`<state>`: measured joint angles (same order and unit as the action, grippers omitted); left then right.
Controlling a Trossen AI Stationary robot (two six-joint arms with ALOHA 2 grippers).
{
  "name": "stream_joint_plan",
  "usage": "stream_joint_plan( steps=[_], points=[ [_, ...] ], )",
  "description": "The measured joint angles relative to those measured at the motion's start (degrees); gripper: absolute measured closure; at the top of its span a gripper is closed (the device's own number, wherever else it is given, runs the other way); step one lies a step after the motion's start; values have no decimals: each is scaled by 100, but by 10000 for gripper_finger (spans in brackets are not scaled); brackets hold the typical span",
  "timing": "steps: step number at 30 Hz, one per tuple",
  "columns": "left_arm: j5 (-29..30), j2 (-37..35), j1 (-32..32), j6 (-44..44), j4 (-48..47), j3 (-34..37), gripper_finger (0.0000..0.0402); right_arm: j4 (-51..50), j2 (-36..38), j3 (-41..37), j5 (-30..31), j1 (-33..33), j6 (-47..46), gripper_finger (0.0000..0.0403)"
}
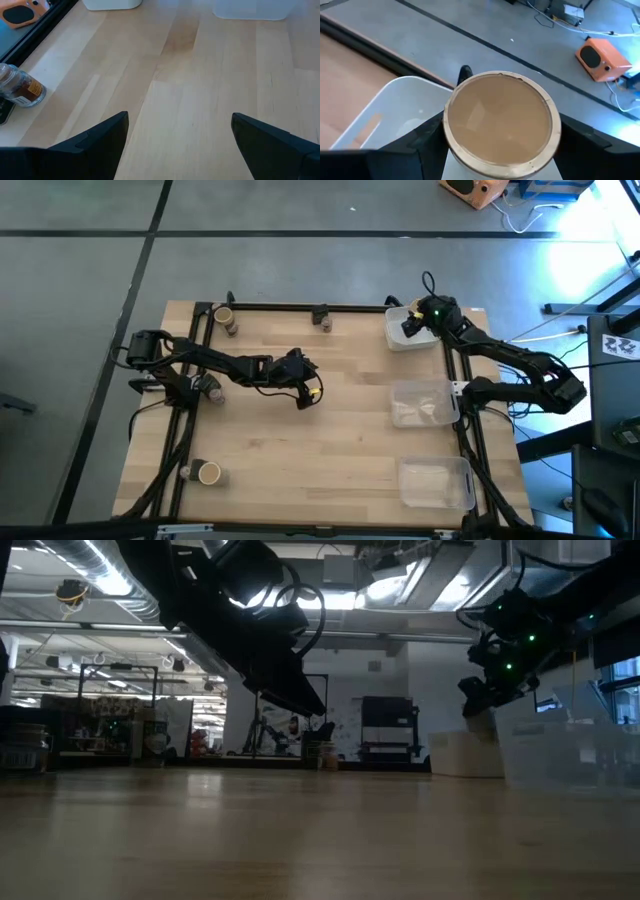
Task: Sort spices by type
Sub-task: Put the middle brown seasoning bottle into the white bin
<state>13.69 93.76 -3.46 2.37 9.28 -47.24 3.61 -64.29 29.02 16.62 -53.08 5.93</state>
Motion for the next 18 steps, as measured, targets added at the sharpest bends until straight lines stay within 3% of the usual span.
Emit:
stream_joint_plan(
  steps=[14, 18],
  points=[
    [0, 0, 0, 10, -2, 0, 66, 307, -709, 2, -227, -255, -315, 121],
    [0, 0, 0, 13, -2, 0, 66, 335, -750, 2, -126, -247, -313, 93]
  ],
)
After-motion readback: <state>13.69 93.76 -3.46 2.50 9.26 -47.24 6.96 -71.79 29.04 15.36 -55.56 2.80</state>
